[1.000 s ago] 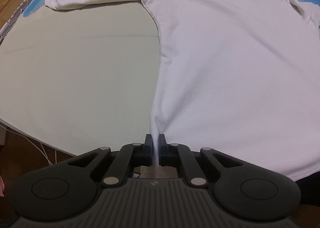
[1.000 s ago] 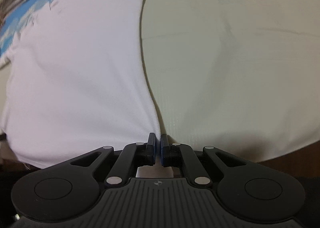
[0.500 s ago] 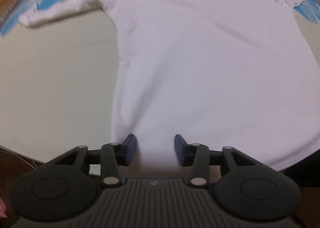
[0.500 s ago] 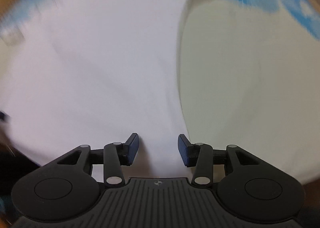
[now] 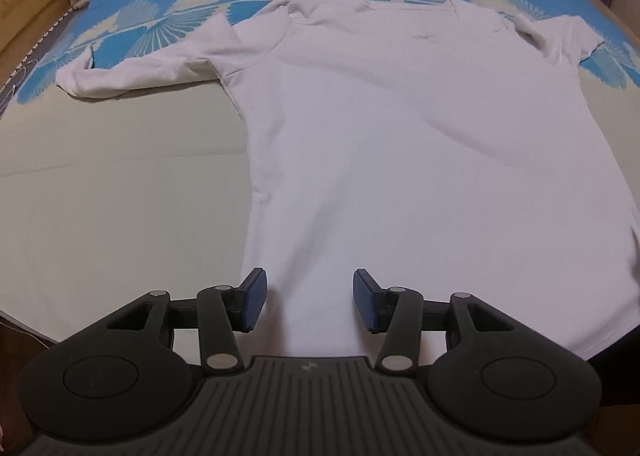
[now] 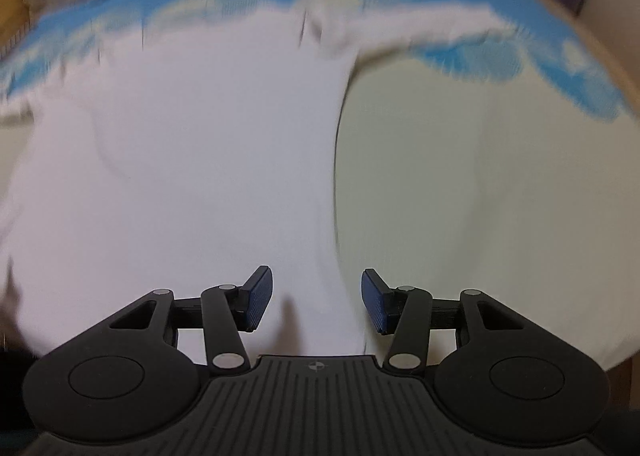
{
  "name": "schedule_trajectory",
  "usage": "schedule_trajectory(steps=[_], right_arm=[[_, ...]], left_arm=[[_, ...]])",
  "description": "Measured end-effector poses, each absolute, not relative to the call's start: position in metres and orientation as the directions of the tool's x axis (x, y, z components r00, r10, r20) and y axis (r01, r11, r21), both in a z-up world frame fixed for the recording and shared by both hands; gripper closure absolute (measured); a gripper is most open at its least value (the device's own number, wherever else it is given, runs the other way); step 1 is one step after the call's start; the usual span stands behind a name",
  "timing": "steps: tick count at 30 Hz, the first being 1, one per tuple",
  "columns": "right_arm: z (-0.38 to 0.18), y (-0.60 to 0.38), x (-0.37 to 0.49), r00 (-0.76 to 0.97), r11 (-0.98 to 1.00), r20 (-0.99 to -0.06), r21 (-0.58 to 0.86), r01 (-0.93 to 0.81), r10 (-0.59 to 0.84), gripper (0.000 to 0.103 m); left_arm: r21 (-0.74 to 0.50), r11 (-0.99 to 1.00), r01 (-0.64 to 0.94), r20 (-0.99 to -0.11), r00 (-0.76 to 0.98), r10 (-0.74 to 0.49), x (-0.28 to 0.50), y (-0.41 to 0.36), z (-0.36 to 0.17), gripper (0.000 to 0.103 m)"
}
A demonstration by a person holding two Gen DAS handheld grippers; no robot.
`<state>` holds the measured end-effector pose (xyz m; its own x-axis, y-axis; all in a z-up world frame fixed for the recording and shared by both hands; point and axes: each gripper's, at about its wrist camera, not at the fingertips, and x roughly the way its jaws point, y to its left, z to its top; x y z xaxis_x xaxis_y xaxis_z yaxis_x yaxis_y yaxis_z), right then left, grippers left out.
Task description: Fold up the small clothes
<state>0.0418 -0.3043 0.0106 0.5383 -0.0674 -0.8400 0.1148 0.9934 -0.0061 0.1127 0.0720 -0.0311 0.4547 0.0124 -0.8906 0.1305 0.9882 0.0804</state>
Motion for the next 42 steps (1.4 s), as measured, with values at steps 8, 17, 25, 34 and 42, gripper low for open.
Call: schedule_trajectory(steps=[8,17,25,34,42], right_arm=[[0.078,-0.31,0.057,0.727,0.992,-0.684,0.04,0.118,-0.059,0.052],[0.135,-0.339,0.095,0.846,0.997,-0.532,0.031,0.067,-0.041,0.044],[0.1,-0.355,0.118,0.803,0.983,-0.588,0.073,0.17,-0.095,0.047],[0.094,-0.332,0.133,0.798,0.995,-0.598,0.013,0.101,-0.074,0.047],[0.093,-0.32,0.142,0.807,0.998,-0.588,-0.059,0.026,-0.055,0.064]], left_arm=[[0.083,0.985,0.155,-0.877,0.481,-0.002,0.103,0.061,-0.022,0.05],[0.081,0.986,0.148,-0.869,0.496,-0.003,0.11,0.055,-0.021,0.048],[0.089,0.988,0.127,-0.847,0.531,0.008,0.116,0.05,-0.014,0.049],[-0.021,1.0,-0.015,-0.778,0.628,-0.007,0.156,0.092,0.041,0.09],[-0.068,0.945,-0.321,-0.71,0.681,0.18,0.298,0.197,0.058,0.09]])
